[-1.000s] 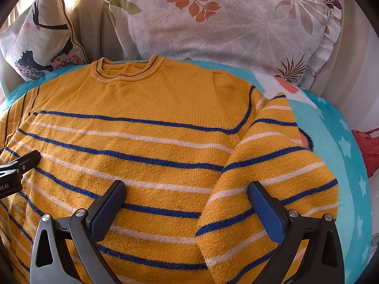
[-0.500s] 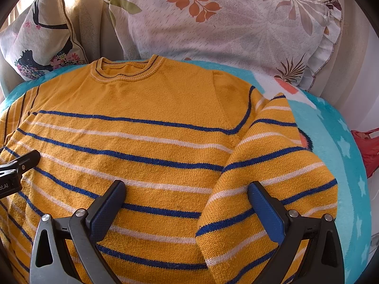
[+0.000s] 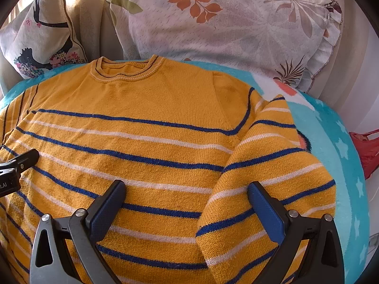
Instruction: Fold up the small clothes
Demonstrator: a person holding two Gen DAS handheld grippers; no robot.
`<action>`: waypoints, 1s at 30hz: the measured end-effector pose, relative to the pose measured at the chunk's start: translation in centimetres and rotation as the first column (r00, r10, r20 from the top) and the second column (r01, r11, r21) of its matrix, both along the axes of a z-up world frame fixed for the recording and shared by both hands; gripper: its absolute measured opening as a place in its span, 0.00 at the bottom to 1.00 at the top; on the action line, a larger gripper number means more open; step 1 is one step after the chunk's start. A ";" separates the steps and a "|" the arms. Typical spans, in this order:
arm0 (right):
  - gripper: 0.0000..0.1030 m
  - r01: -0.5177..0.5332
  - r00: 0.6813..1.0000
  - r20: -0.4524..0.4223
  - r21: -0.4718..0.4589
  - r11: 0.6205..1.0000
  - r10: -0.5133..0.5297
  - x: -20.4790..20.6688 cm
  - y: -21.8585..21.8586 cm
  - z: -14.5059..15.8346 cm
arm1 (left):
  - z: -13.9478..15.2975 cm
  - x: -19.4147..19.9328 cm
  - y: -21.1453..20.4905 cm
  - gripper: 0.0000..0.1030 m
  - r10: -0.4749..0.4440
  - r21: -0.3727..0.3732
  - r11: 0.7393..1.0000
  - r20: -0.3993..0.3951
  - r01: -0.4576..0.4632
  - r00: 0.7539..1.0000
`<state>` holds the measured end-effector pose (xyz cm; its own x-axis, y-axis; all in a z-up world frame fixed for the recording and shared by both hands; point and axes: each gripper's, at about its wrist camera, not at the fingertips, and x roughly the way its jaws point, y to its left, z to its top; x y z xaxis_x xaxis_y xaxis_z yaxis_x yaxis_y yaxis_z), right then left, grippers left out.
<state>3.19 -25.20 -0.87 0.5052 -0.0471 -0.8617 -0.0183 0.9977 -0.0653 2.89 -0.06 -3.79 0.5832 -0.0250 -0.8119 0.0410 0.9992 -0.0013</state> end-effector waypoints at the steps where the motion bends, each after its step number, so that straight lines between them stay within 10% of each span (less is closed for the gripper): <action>1: 1.00 0.000 1.000 0.000 0.000 1.000 0.000 0.0 0.0 0.0 | 0.0 0.0 0.0 1.00 0.000 0.000 1.000 0.000 0.000 1.000; 30: 1.00 -0.003 1.000 -0.012 -0.014 1.000 0.002 0.0 0.0 0.0 | 0.0 0.0 0.0 1.00 0.000 0.000 1.000 0.000 0.000 1.000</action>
<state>3.17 -25.16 -0.84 0.4951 -0.0581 -0.8669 -0.0216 0.9966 -0.0791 2.90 -0.07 -3.79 0.5832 -0.0247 -0.8119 0.0407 0.9992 -0.0011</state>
